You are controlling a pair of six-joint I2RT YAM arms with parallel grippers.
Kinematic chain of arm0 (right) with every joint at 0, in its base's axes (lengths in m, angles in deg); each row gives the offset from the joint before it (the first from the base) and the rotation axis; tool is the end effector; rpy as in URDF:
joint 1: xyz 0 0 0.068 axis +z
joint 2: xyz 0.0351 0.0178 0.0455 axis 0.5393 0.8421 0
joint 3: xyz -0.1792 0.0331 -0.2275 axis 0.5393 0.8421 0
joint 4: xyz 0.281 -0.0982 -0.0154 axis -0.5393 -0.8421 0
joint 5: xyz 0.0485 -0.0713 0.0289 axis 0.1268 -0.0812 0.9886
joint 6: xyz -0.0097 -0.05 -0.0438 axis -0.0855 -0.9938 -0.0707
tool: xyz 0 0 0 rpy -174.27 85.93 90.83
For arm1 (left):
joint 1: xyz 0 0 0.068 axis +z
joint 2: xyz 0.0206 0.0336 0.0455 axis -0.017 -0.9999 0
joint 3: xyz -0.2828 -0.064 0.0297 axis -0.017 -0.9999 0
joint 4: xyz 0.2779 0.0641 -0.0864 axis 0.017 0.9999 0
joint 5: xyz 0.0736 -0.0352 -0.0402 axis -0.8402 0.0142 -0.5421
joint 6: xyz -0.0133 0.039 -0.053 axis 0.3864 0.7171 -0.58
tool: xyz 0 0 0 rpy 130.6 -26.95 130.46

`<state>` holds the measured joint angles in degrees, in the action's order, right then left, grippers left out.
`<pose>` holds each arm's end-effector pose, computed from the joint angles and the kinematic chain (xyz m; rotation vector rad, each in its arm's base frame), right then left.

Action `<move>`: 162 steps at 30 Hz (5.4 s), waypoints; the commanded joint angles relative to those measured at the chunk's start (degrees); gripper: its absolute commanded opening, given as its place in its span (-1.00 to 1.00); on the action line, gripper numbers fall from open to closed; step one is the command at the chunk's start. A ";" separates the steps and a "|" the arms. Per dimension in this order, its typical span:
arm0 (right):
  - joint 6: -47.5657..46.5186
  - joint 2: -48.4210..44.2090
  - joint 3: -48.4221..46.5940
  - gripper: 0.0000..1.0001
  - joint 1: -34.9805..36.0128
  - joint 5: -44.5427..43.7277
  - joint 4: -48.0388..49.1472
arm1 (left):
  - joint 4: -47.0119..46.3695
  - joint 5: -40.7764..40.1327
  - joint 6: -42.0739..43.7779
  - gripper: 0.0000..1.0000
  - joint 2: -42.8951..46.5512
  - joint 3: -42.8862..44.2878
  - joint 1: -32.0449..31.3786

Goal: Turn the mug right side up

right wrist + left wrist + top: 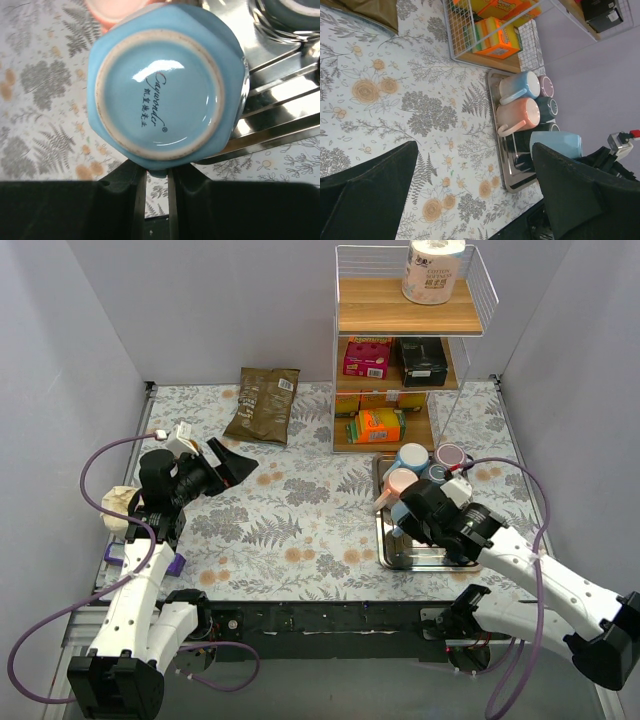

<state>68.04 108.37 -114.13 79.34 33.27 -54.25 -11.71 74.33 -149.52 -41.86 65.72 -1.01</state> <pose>0.1645 0.1372 0.2574 0.7738 2.2973 0.3230 0.2299 -0.0331 0.3119 -0.9574 1.9287 -1.3052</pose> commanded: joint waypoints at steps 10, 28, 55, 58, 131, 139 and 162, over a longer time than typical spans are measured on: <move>-25.89 -8.53 -7.72 -0.97 0.41 19.67 40.52 | -23.01 19.12 -19.41 0.96 1.91 -5.89 -1.62; -24.22 -7.04 -3.60 -0.97 0.41 32.86 72.26 | -67.40 4.89 -32.43 0.96 -11.26 -13.19 -33.70; -23.96 -11.87 8.36 -0.97 0.41 33.04 83.69 | -81.13 -0.83 -38.50 0.04 -21.56 -7.74 -41.00; -24.13 -12.48 8.97 -0.97 0.41 32.34 83.60 | -82.28 -0.65 -38.77 -0.12 -21.29 -8.79 -41.09; -29.93 -12.40 7.49 -0.97 0.41 44.03 73.44 | -89.24 -5.83 -40.27 -1.00 -19.98 -14.33 -41.09; -29.85 -12.31 5.73 0.23 0.33 36.91 62.52 | -62.80 -14.97 -30.96 -1.00 -11.10 -10.05 -41.09; -23.87 -8.09 5.11 0.65 -2.57 33.65 44.06 | -4.42 -54.95 -2.83 -1.00 -12.40 10.71 -41.09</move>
<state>43.60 100.35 -108.12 77.57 66.47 -10.12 -20.08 32.85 -157.00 -53.91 70.03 -42.23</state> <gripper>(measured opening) 0.828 0.194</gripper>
